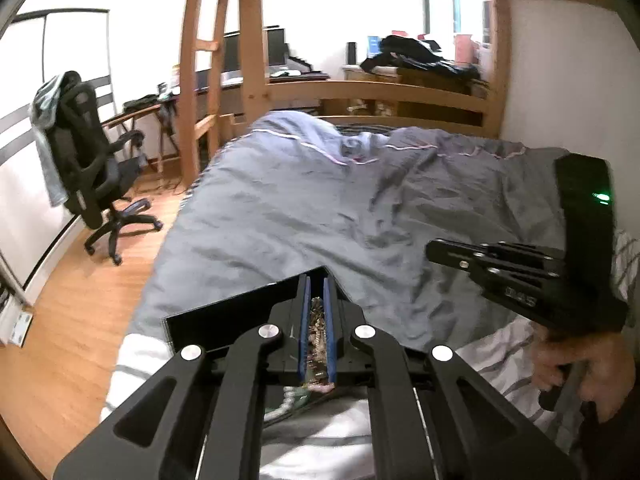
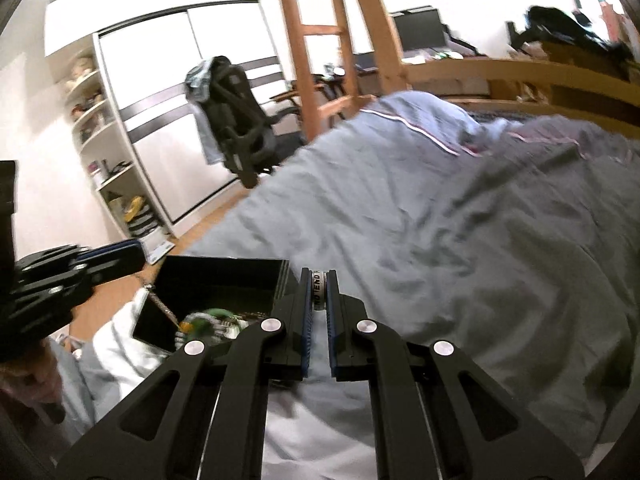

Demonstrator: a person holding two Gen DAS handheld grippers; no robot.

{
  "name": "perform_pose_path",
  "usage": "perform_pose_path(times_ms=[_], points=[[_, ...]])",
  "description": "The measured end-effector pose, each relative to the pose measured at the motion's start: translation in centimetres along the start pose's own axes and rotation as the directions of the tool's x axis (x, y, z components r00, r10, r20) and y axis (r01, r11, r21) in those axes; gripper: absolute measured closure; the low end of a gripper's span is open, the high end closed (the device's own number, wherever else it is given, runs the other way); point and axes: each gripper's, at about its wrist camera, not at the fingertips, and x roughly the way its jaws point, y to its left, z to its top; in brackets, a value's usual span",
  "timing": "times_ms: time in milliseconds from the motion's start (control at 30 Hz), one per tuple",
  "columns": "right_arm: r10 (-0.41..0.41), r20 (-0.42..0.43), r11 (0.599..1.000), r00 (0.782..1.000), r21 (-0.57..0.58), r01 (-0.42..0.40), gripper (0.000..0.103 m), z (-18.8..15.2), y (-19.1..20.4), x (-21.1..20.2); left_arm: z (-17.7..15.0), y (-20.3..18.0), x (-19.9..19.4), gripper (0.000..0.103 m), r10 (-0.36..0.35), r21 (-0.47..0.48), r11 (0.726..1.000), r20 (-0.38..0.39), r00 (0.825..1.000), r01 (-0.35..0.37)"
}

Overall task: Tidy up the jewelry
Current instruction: 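Carry the pendant with the left tool while the right tool carries the ring over the box, then open both tools to drop the pendant and ring into the box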

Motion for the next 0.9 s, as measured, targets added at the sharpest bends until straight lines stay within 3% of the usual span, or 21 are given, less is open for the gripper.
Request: perform_pose_path(times_ms=[367,667,900], points=[[0.087,0.008,0.992,0.996,-0.089,-0.086,0.096,0.7,6.2,0.0,-1.0,5.0,-1.1,0.096,0.07,-0.072,0.995,-0.017,0.997,-0.071],[0.079,-0.087,0.992,0.993,-0.094,-0.087,0.096,-1.0,7.1,3.1,-2.5,7.1,1.2,0.097,0.042,-0.113,0.992,-0.108,0.993,-0.054],[0.091,-0.159,0.989,0.983,-0.099,-0.107,0.095,-2.7,7.8,5.3,-3.3,7.4,2.5,0.097,-0.018,-0.152,0.988,-0.18,0.983,-0.01]])
